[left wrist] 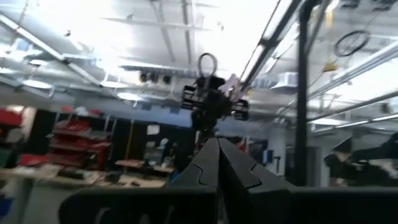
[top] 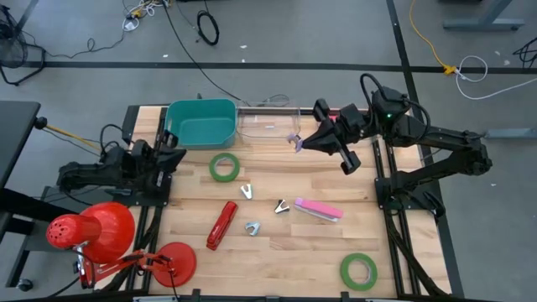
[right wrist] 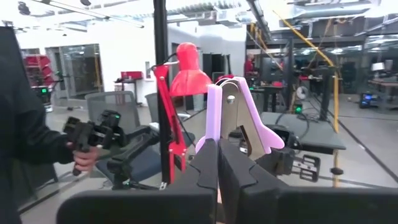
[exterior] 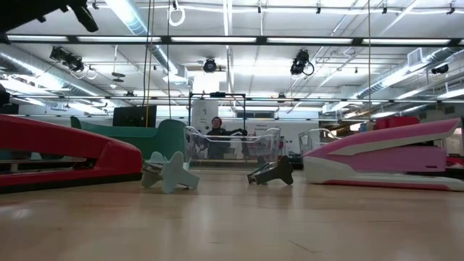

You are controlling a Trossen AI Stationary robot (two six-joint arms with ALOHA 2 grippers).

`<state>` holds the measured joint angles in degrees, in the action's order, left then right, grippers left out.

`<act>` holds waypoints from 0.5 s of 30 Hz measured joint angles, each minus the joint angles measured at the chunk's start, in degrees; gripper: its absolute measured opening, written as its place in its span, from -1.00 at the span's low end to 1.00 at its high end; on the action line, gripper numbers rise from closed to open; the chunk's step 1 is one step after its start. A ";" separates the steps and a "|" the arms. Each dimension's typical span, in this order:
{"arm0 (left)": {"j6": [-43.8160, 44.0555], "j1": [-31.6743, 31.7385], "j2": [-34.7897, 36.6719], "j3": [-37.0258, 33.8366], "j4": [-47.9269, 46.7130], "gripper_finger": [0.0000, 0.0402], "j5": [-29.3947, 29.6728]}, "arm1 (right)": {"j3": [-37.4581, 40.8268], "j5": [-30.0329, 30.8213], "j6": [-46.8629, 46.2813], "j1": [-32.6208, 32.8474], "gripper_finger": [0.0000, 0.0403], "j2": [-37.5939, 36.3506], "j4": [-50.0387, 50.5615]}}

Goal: Pick and place Stapler, Stapler remover, tape
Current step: Put the purple staple remover into the blue bin

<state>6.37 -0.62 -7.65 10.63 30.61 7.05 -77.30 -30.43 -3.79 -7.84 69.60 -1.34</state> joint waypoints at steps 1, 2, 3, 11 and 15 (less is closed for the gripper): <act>0.00 0.00 -1.43 1.29 -0.88 -0.98 0.86 | 0.00 0.22 0.15 0.00 -1.00 0.00 0.00; -0.05 0.00 -2.82 2.53 -1.79 -0.96 1.44 | 0.00 0.60 0.31 0.00 -1.00 0.00 0.02; -0.08 0.01 -4.40 3.84 -2.54 -0.93 2.08 | 0.00 1.00 0.57 0.00 -1.00 0.00 0.00; -0.20 0.04 -16.09 14.93 -8.76 -0.46 7.57 | 0.00 4.08 1.30 0.00 -1.00 0.00 0.05; -0.20 0.07 -20.91 20.52 -12.10 -0.18 9.17 | 0.00 6.90 1.71 0.00 -1.00 0.00 0.44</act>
<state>6.17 -0.56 -28.56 31.14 18.51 16.22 -77.30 -23.53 -2.09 -7.84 69.60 -0.91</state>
